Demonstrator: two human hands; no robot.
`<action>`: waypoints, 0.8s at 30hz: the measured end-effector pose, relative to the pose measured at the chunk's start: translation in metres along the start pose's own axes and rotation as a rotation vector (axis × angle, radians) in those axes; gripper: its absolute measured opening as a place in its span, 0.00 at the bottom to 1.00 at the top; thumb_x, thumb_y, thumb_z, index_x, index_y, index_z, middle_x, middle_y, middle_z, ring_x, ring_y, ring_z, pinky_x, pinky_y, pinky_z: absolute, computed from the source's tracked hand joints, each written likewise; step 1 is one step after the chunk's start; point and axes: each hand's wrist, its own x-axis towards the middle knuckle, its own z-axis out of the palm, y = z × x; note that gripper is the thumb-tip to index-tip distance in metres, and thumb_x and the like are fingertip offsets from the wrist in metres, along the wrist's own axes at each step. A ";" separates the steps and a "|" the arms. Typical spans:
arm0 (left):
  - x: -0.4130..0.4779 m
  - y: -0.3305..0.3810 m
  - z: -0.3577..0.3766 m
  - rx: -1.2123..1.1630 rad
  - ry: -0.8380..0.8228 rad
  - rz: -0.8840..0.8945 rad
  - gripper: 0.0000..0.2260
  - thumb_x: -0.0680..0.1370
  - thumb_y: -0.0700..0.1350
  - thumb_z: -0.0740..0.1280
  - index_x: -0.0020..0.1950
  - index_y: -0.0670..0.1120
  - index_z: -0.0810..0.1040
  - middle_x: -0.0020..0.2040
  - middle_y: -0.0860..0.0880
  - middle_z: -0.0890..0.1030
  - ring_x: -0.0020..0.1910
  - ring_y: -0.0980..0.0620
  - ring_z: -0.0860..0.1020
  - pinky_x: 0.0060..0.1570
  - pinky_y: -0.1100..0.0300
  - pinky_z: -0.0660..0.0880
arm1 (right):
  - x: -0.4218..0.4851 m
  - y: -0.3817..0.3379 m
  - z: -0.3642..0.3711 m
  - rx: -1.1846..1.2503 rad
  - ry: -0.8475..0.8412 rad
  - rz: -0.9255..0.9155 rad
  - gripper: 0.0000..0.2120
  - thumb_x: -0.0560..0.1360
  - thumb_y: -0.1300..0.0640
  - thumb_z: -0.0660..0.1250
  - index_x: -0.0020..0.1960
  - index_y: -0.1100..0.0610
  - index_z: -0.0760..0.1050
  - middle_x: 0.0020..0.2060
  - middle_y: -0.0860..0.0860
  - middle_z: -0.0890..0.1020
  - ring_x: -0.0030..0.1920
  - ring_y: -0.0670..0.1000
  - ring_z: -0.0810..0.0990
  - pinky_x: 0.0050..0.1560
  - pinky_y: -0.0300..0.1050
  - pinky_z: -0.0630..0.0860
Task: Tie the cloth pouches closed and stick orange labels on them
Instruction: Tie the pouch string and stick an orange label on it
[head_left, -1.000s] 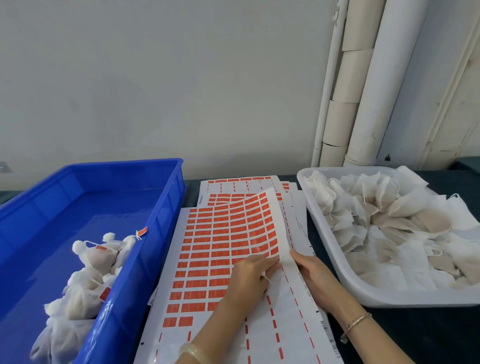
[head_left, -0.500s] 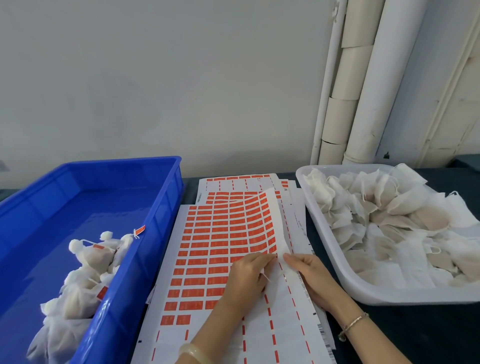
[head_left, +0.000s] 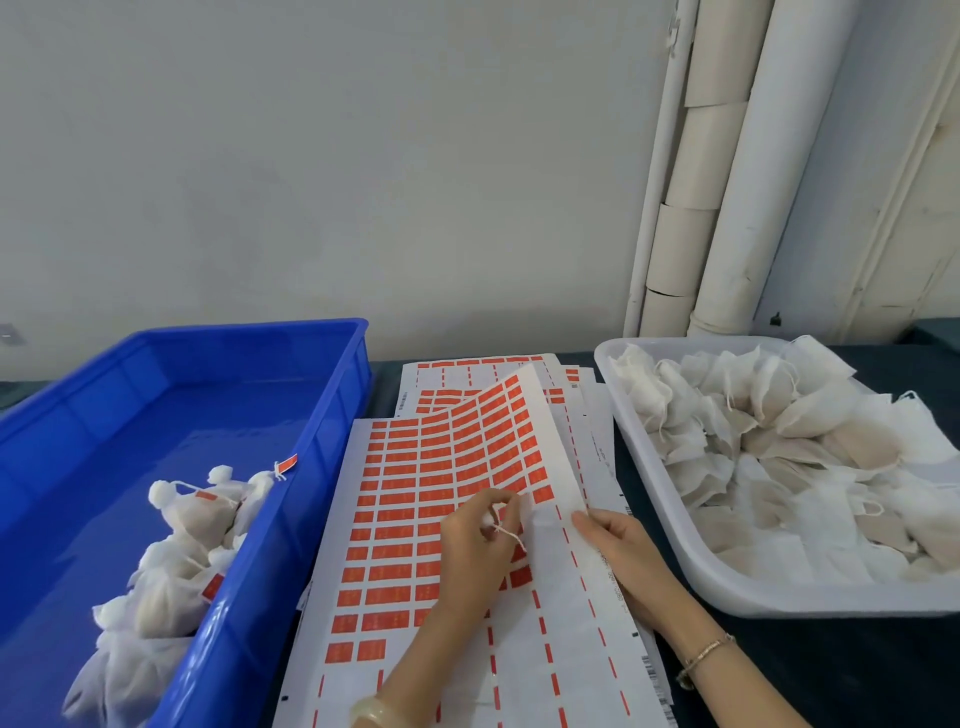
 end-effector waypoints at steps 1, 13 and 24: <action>0.000 0.001 -0.002 -0.051 0.041 -0.023 0.06 0.76 0.45 0.70 0.52 0.52 0.81 0.44 0.59 0.80 0.36 0.58 0.81 0.32 0.72 0.76 | 0.000 0.000 0.000 -0.012 0.003 0.000 0.12 0.79 0.54 0.63 0.53 0.60 0.81 0.45 0.59 0.84 0.37 0.53 0.84 0.36 0.41 0.78; -0.009 0.029 -0.057 -0.183 0.020 -0.168 0.05 0.74 0.48 0.72 0.40 0.58 0.80 0.35 0.64 0.81 0.38 0.64 0.79 0.28 0.73 0.72 | -0.009 -0.009 0.032 -0.643 0.338 -0.467 0.18 0.74 0.47 0.68 0.60 0.38 0.66 0.58 0.30 0.68 0.59 0.34 0.70 0.58 0.27 0.63; -0.024 0.059 -0.077 -0.329 -0.115 -0.271 0.09 0.71 0.47 0.74 0.49 0.57 0.83 0.37 0.51 0.82 0.24 0.55 0.74 0.24 0.66 0.71 | -0.024 -0.044 0.063 -0.490 0.199 -0.466 0.09 0.69 0.45 0.71 0.48 0.44 0.81 0.44 0.37 0.84 0.49 0.39 0.81 0.48 0.30 0.76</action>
